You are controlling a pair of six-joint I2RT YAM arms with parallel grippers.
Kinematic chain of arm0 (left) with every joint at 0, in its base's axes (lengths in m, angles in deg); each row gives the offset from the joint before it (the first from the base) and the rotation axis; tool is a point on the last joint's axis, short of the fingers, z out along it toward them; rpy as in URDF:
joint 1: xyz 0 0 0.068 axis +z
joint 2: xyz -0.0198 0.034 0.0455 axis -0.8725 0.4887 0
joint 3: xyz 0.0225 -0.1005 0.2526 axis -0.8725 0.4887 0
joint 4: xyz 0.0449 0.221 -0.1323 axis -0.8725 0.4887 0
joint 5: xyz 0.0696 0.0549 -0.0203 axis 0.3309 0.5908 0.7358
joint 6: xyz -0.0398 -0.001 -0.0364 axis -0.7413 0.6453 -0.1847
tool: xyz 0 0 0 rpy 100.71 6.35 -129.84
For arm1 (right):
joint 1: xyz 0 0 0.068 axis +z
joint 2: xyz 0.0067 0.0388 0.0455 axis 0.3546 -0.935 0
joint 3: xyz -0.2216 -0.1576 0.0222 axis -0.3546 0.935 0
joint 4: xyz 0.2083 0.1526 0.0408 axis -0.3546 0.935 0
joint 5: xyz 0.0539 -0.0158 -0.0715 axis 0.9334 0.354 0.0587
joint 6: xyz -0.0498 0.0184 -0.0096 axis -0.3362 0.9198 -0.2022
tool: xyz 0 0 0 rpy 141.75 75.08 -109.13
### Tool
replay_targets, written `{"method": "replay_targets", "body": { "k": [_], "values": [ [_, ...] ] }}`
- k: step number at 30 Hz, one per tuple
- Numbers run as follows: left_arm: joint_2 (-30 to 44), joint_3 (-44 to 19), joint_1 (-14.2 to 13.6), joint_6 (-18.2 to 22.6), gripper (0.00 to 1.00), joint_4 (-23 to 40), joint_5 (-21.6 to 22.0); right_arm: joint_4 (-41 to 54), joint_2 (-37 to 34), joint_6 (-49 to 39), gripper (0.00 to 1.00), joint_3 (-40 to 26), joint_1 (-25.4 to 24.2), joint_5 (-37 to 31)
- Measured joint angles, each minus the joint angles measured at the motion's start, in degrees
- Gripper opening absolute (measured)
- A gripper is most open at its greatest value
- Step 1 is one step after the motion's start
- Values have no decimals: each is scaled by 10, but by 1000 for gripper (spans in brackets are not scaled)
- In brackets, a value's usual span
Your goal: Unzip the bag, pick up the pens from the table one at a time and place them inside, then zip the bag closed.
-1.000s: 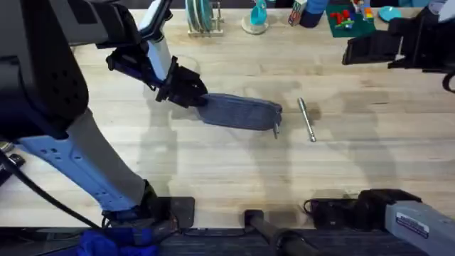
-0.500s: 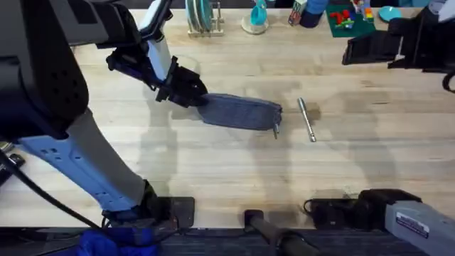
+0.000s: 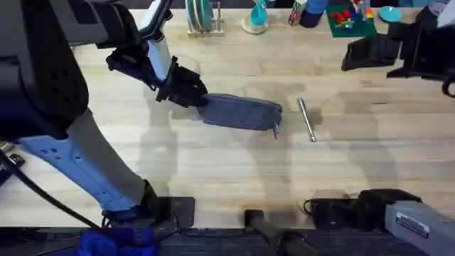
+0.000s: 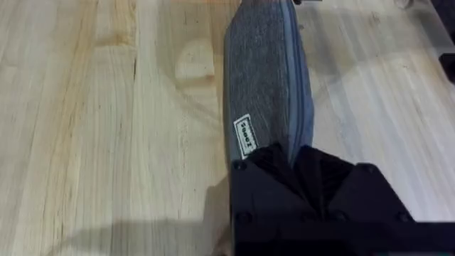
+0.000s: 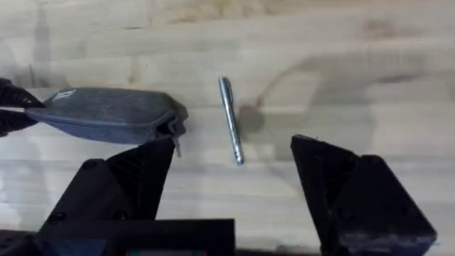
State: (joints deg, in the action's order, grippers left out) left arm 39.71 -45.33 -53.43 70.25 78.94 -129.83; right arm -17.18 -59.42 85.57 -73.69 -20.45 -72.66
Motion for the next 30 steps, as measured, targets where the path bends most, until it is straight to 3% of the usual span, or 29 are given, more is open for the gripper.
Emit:
{"method": "replay_targets", "body": {
  "k": [14,30],
  "values": [
    [0,0,0,0,43,-1,0,76,0,109,996,0,7,6],
    [0,0,0,0,43,-1,0,-5,0,169,996,99,155,17]
  ]
}}
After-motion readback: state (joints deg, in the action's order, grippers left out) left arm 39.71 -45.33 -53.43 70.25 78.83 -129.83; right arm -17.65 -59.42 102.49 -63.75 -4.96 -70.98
